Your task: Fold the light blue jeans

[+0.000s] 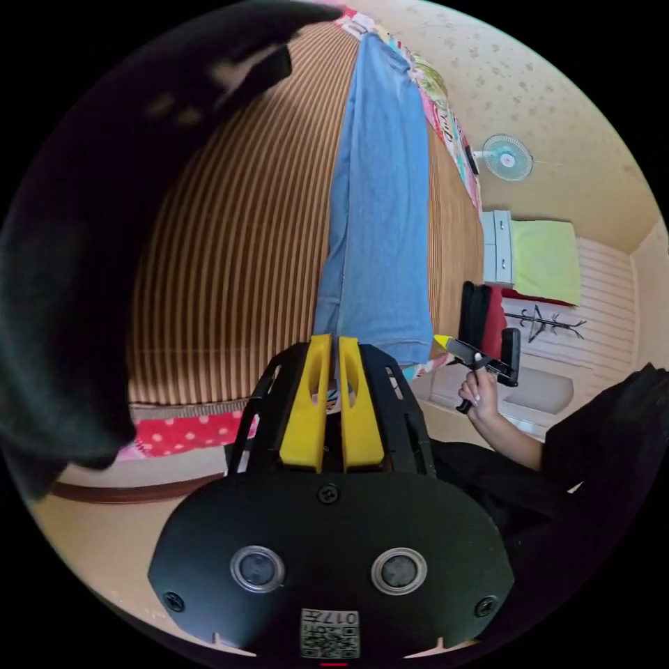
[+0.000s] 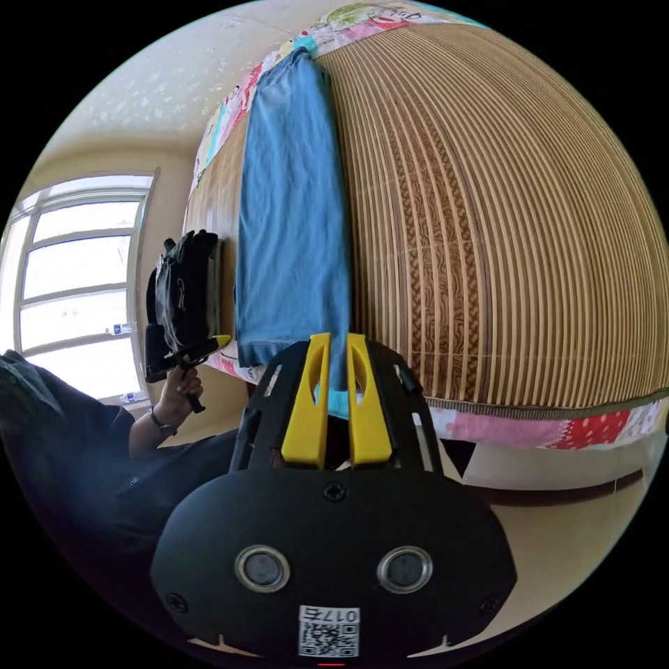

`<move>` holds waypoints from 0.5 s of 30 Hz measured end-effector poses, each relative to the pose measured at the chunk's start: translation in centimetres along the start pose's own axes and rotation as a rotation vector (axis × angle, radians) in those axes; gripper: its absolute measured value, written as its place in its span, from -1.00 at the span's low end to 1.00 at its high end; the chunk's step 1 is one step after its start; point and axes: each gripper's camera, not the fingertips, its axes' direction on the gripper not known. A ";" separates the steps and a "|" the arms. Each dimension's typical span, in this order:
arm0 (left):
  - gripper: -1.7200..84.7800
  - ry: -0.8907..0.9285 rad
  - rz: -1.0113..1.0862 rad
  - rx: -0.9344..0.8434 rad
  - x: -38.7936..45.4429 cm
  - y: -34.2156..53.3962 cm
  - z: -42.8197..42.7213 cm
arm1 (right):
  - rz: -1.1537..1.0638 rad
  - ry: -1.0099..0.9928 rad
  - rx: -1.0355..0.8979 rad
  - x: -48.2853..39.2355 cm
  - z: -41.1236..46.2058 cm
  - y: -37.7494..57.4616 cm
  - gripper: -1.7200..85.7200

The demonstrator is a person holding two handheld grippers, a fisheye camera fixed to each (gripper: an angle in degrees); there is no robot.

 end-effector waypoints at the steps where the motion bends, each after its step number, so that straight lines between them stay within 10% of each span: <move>1: -0.88 -0.022 0.042 0.029 1.6 -0.1 -0.6 | -0.003 0.016 0.022 0.0 -0.9 -0.2 -0.81; 15: -0.95 -0.301 0.205 -0.087 9.6 -5.0 8.6 | -0.040 0.007 -0.116 0.1 1.7 -1.5 -0.88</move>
